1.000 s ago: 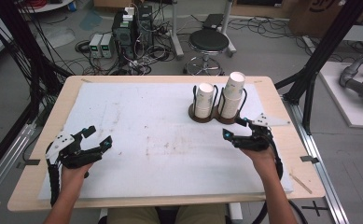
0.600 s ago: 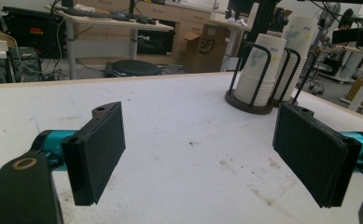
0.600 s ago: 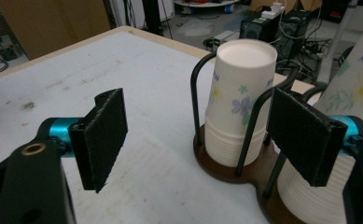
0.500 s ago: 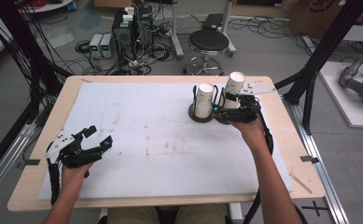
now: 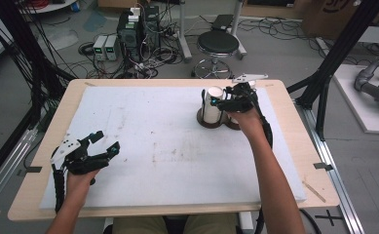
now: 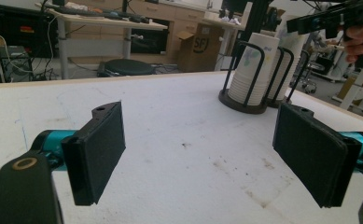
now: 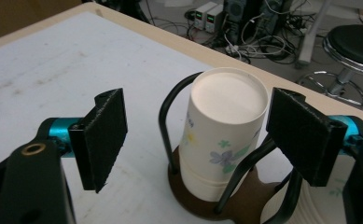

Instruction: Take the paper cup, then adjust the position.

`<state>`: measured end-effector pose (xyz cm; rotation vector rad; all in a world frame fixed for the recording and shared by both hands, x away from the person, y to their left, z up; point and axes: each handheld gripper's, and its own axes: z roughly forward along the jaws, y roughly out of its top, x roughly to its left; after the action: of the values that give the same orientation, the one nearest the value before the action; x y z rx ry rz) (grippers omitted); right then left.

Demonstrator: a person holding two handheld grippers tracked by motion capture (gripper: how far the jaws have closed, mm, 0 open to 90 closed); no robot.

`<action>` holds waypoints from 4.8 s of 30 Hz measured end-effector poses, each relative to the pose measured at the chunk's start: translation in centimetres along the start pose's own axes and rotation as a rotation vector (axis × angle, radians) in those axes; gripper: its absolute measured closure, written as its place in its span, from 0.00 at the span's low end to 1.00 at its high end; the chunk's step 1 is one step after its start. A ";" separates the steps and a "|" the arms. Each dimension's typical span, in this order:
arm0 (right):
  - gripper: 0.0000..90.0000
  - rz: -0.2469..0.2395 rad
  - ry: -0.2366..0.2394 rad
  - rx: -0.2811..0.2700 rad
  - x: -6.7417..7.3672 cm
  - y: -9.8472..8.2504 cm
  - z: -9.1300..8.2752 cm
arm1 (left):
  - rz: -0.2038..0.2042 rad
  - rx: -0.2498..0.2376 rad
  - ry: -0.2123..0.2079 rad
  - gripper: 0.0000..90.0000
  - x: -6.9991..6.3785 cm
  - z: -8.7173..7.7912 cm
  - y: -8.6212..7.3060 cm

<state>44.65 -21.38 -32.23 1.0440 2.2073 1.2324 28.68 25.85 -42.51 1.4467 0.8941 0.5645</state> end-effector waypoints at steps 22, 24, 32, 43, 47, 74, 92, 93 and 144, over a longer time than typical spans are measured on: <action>0.24 0.023 -0.091 0.124 -0.9 1.7 4.7 | -0.018 -0.006 -0.019 0.19 0.1 0.2 -0.1; 0.24 0.022 -0.092 0.141 -1.0 1.5 5.0 | -0.018 -0.006 -0.020 0.19 0.1 0.2 -0.1; 0.30 0.032 -0.088 0.167 -1.2 1.3 5.7 | -0.024 -0.010 -0.016 0.19 0.2 0.0 -0.1; 0.38 0.034 -0.080 0.177 -1.3 1.2 5.7 | -0.031 -0.012 -0.015 0.19 0.2 0.0 -0.1; 0.39 0.045 -0.082 0.148 -1.3 1.5 5.2 | -0.032 -0.012 -0.015 0.19 0.2 0.0 -0.1; 0.42 -0.032 -0.048 -0.003 -0.3 7.2 -3.7 | -0.034 -0.018 -0.035 0.19 -0.1 0.0 -0.1; 0.42 -0.106 0.152 -0.071 2.7 0.0 -9.9 | -0.025 -0.004 -0.065 0.19 -0.9 0.4 -0.2; 0.42 -0.104 0.172 -0.077 2.9 -0.8 -10.0 | -0.023 -0.004 -0.064 0.19 -0.9 0.4 -0.2; 0.42 -0.171 0.375 -0.073 8.0 -6.5 -7.5 | 0.128 0.061 -0.332 0.18 -5.2 2.8 0.3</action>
<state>32.00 -21.48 -33.76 0.6180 2.4417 1.5149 27.95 20.04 -41.55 1.6041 0.5632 0.3780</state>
